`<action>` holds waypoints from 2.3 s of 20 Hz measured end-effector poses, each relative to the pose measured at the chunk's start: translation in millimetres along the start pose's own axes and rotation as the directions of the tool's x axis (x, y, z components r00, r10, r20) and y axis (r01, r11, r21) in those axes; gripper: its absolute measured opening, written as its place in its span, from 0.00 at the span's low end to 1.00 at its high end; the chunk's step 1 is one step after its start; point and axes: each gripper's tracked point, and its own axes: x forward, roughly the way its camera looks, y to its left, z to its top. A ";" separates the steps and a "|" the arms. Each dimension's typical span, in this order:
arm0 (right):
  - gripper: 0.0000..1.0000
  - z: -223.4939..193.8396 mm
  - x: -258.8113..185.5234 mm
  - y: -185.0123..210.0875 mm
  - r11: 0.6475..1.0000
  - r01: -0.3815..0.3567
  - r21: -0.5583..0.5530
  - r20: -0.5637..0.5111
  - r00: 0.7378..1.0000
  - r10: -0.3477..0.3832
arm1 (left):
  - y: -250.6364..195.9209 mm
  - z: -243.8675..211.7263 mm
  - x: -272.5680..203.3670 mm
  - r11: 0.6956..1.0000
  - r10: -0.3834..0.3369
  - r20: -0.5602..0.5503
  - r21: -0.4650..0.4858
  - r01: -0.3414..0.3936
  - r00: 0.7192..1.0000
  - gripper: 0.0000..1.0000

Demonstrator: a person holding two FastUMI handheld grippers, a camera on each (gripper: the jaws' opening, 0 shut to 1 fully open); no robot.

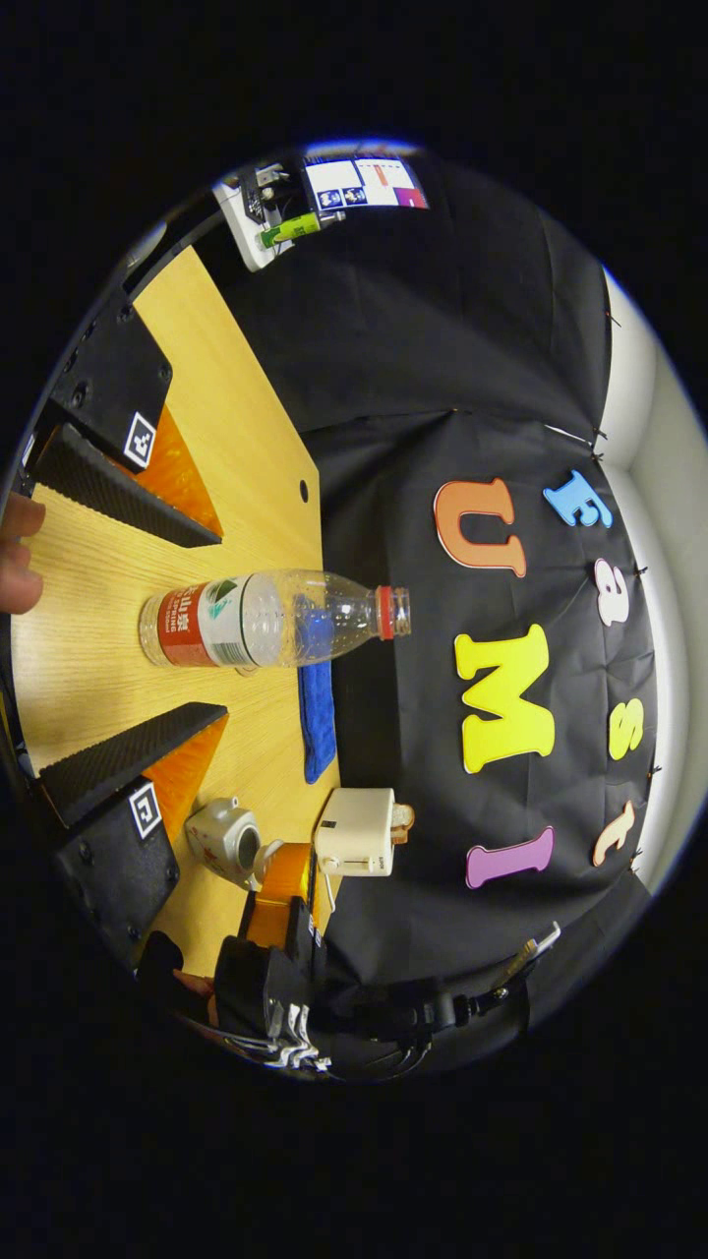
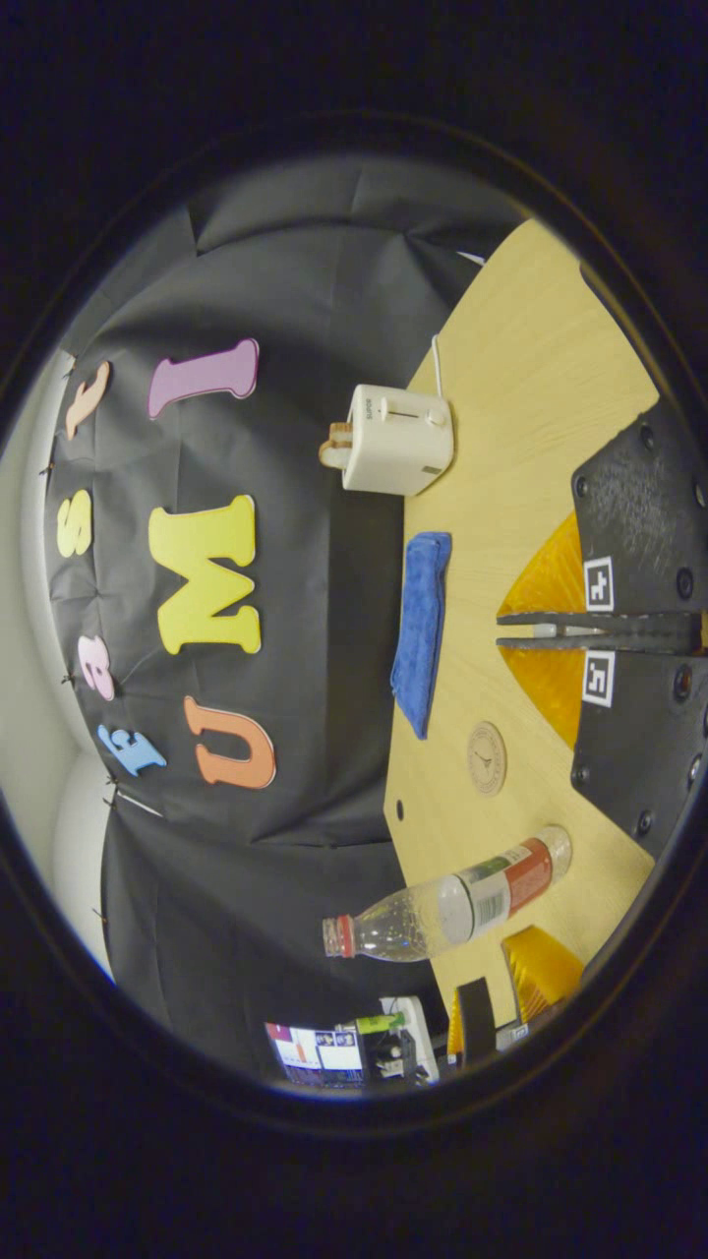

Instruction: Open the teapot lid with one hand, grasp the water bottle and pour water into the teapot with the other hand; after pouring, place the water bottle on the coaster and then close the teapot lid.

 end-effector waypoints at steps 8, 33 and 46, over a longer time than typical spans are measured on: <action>0.00 6.8 -20.5 -7.0 0.999 -0.025 0.027 0.008 1.000 0.025 | 2.5 -11.2 38.0 0.996 0.006 -0.014 -0.086 -0.007 1.000 1.00; 0.00 -9.4 -51.8 -74.5 0.996 -0.056 0.065 -0.019 0.998 0.057 | 55.3 25.6 37.3 0.753 0.208 0.044 0.631 -0.188 0.977 0.75; 0.00 -1.4 -54.5 -109.0 0.991 -0.039 0.129 -0.035 0.998 0.044 | 32.7 40.8 43.3 0.222 0.175 0.120 0.962 -0.158 0.977 0.74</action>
